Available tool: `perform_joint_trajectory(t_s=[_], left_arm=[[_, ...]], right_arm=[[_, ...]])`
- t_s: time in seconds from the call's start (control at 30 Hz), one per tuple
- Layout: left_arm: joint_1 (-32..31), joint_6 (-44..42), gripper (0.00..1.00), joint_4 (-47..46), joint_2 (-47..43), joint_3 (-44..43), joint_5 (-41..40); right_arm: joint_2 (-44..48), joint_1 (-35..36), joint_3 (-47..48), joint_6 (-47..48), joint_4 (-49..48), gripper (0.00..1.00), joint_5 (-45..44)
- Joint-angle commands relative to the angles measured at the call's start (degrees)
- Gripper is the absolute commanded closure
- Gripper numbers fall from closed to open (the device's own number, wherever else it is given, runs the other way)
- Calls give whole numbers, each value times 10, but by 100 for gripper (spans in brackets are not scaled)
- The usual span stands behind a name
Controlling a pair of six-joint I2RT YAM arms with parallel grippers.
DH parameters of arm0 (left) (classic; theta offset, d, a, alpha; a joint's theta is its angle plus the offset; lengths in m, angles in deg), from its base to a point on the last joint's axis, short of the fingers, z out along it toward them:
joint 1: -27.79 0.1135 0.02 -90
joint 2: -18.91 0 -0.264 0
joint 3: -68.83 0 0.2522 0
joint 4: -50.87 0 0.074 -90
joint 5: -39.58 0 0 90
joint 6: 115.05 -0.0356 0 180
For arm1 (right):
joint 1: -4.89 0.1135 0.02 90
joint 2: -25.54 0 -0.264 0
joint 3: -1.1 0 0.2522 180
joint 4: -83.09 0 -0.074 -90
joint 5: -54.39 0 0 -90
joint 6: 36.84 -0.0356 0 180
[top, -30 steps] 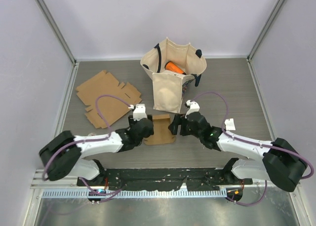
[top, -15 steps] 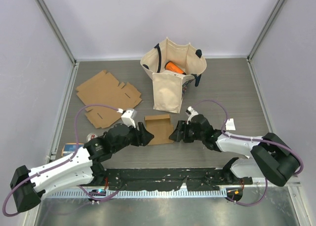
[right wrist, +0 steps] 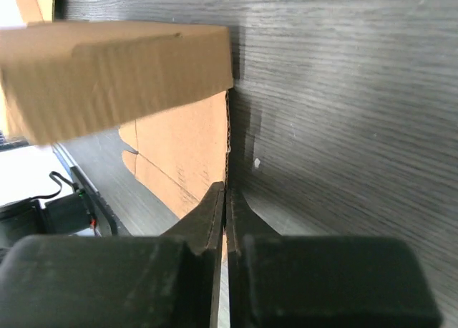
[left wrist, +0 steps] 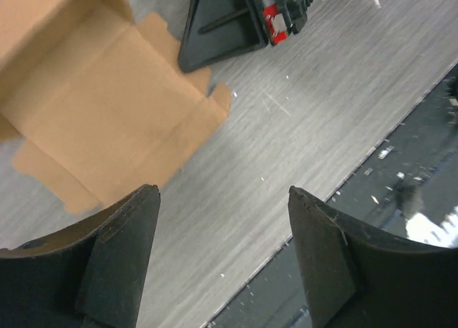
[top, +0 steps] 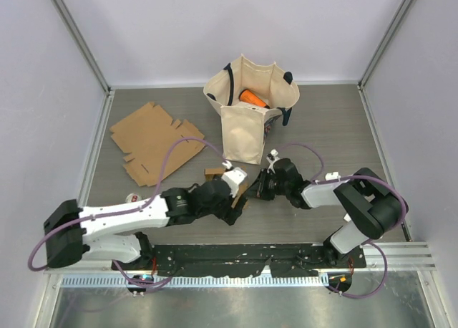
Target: Fold the paper box
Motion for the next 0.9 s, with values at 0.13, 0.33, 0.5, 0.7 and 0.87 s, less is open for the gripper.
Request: perform_joint_trajectory(t_s=[0.13,0.33,0.5,0.7,0.87], left_arm=[[-113,-182,23,95,207,-133,-213],[-152,-191,24,80,274,-158,-268],[-170,-198,30,71,310,-168,-363],[-181,-209,58,87,329,-190,-377],[-190,-172,89,122,291,-199,-348]], right_arm=[[13,-47,37,-75,72,99,119],[24,-70,28,-87,97,99,172],[44,-69,4,-113,87,99,202],[69,-69,-2,-111,98,99,225],[100,-69,50,1,235,81,209]])
